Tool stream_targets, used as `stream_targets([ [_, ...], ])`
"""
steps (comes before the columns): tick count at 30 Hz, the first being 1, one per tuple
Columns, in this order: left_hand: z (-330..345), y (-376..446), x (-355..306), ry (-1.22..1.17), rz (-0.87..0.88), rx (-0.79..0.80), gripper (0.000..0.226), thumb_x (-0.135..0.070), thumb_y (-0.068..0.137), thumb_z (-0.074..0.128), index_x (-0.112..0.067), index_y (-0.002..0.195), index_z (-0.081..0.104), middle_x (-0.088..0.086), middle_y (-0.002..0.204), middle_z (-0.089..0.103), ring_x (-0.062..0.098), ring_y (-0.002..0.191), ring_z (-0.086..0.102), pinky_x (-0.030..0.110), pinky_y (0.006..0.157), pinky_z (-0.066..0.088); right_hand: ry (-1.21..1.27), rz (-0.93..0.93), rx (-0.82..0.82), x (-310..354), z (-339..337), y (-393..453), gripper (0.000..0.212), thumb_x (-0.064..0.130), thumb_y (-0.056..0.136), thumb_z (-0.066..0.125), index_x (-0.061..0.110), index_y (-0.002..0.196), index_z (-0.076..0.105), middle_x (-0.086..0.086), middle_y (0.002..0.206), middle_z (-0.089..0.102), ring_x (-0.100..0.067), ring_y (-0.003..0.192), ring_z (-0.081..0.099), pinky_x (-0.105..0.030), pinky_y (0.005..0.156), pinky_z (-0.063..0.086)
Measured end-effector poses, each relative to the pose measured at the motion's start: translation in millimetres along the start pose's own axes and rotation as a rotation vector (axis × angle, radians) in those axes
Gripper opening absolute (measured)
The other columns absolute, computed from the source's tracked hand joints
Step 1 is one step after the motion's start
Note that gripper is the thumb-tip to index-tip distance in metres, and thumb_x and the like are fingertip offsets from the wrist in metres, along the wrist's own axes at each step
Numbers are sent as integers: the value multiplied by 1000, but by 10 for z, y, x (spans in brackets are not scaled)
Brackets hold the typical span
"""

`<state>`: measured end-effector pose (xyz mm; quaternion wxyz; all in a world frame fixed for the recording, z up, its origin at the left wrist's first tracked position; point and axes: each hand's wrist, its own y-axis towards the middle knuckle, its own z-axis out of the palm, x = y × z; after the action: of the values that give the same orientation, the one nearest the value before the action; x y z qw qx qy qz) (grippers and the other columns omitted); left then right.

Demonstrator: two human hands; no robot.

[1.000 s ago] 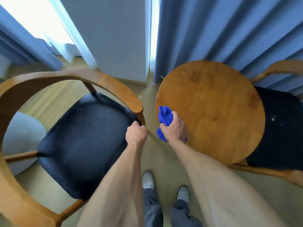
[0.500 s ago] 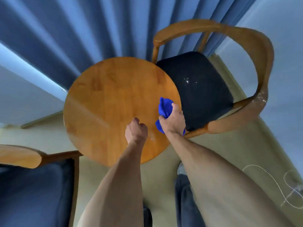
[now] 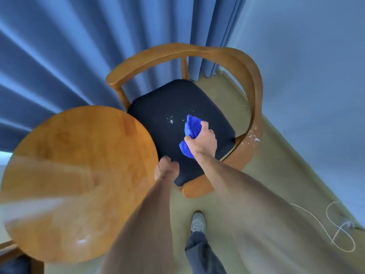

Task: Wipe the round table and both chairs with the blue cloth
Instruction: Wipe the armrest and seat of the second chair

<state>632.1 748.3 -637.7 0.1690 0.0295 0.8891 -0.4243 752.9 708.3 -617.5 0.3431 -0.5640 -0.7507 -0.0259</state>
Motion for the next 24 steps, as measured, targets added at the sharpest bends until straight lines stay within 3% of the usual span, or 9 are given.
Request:
stream_targets([
  [4, 108, 228, -349, -58, 35, -69, 47, -18, 96, 44, -17, 143, 42, 9, 125, 60, 28, 107, 59, 30, 75, 45, -6, 4, 24, -151, 84, 337, 65, 33, 83, 68, 20, 139, 39, -11, 115, 56, -29, 101, 59, -33, 74, 43],
  [7, 192, 520, -422, 6, 70, -94, 50, -17, 95, 48, -17, 144, 40, 10, 121, 60, 27, 101, 58, 32, 76, 48, -16, -7, 59, -289, 311, 567, 66, 30, 83, 70, 21, 140, 37, -12, 119, 56, -30, 106, 57, -34, 77, 45],
  [11, 350, 934, -412, 56, 52, -75, 46, -18, 94, 50, -14, 140, 46, 12, 130, 56, 32, 113, 58, 37, 90, 51, -10, -30, 93, -427, 670, 856, 66, 27, 84, 69, 20, 141, 37, -12, 120, 54, -30, 108, 55, -38, 86, 49],
  [16, 584, 1306, -334, 129, -25, -118, 40, -16, 94, 51, -10, 133, 47, 19, 131, 45, 39, 110, 57, 39, 84, 45, -8, -26, 212, -576, 1007, 1192, 59, 23, 86, 70, 20, 138, 43, -9, 119, 55, -26, 106, 54, -30, 82, 42],
  [19, 614, 1504, -361, 111, -59, -212, 36, -15, 93, 51, -10, 128, 48, 20, 128, 45, 40, 105, 58, 39, 78, 42, -29, -44, 157, -621, 1099, 1258, 54, 34, 86, 67, 21, 135, 46, -7, 114, 56, -25, 102, 53, -34, 79, 43],
  [21, 645, 1601, -354, 149, -14, -251, 34, -16, 92, 52, -10, 126, 48, 19, 125, 45, 38, 107, 55, 41, 78, 43, -102, -96, 100, -655, 1092, 1283, 47, 40, 92, 59, 18, 132, 50, -8, 112, 59, -28, 102, 54, -39, 86, 43],
  [24, 713, 1635, -442, 209, 18, -247, 34, -18, 92, 52, -11, 125, 47, 18, 126, 41, 35, 113, 47, 42, 76, 43, -266, -133, -43, -699, 862, 1446, 40, 26, 91, 56, 13, 129, 53, -11, 116, 59, -31, 106, 52, -41, 97, 38],
])
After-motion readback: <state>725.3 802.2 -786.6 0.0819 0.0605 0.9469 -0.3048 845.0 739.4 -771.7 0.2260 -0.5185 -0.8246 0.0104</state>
